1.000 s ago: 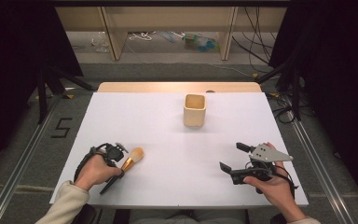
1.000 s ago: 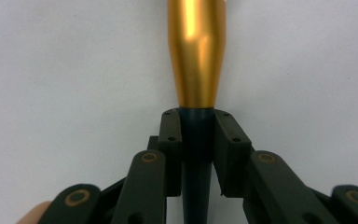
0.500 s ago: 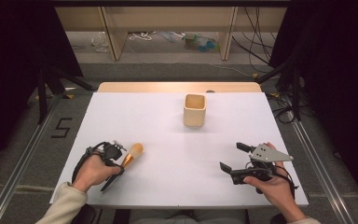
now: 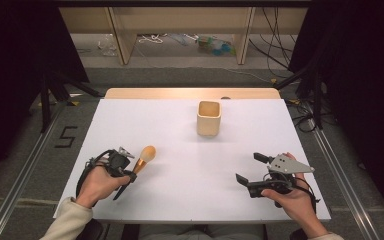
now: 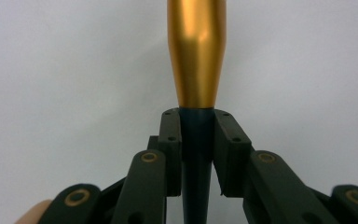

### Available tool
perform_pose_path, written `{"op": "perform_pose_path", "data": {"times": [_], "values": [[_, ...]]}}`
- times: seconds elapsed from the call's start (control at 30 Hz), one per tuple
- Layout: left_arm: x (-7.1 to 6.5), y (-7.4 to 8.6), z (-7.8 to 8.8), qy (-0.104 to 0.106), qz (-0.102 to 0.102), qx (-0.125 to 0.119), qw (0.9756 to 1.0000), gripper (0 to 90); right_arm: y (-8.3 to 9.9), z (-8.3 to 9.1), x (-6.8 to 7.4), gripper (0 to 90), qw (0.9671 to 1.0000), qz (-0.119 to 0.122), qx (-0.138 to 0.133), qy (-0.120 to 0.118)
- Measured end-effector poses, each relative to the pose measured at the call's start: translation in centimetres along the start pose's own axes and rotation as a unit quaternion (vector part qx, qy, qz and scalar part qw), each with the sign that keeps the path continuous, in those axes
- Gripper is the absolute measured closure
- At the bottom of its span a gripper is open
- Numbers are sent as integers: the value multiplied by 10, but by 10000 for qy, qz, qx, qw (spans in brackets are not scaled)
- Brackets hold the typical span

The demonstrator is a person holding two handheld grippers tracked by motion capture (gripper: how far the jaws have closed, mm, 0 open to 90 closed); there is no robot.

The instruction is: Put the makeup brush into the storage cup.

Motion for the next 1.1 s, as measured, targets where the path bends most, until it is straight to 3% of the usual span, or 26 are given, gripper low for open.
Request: {"op": "perform_pose_path", "data": {"times": [0.07, 0.13, 0.17, 0.27, 0.37, 0.43, 0.53, 0.6, 0.63, 0.67, 0.87, 1.0, 1.03, 1.07, 1.1], "values": [[-1, -3, 1, 49, -21, -119, 9999, 745, 0, 0, 0, 74, 10000, -24, -26, 25], [-2, -8, 0, 97, -17, -466, 9989, 746, 0, 0, 0, 74, 10000, -22, -25, 30], [-2, -7, 2, 79, -84, -389, 9992, 746, 0, 0, 0, 73, 10000, -7, -19, 20], [-2, -11, 4, 90, -89, -588, 9982, 746, 1, 2, -1, 73, 9999, 31, 93, 34], [-2, -15, 7, 37, -147, -740, 9971, 746, 0, 0, 0, 73, 10000, -8, -20, 17], [-3, -19, 8, 2, -185, -955, 9953, 746, -1, 0, 0, 73, 10000, -11, -32, 25], [-2, -22, 12, -32, -194, -1060, 9942, 746, 1, 2, -1, 73, 9999, 35, 91, 35], [-3, -24, 15, -10, -265, -1143, 9931, 746, 0, 0, 0, 73, 10000, -9, -31, 23], [-4, -25, 15, 34, -189, -1273, 9917, 746, 0, 0, 0, 73, 10000, -14, -29, 27], [-3, -26, 18, 11, -321, -1270, 9914, 746, 0, 0, 0, 73, 10000, 3, -3, 11], [-4, -29, 21, -1, -382, -1422, 9891, 745, 0, 1, 0, 73, 10000, 14, 19, -6], [-6, -33, 23, -15, -424, -1618, 9859, 746, 0, 0, 0, 73, 10000, 0, -21, 18], [-7, -37, 23, -13, -374, -1814, 9827, 746, 0, 0, 0, 73, 10000, 16, 10, 7], [-6, -36, 24, -22, -440, -1748, 9836, 746, -1, -1, 0, 73, 10000, -21, -49, 38], [-8, -39, 24, -13, -319, -1980, 9797, 746, 0, 0, 0, 73, 10000, -16, -26, 24]]}}
Point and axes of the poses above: each handheld gripper's, and its own axes: z roughly backward along the jaws, y roughly out of its underside, x roughly to its left, the point moved 9 cm from there along -z, roughly forward along the jaws, and after that the axes turned 14 degrees about y, right-handed, at the moved point
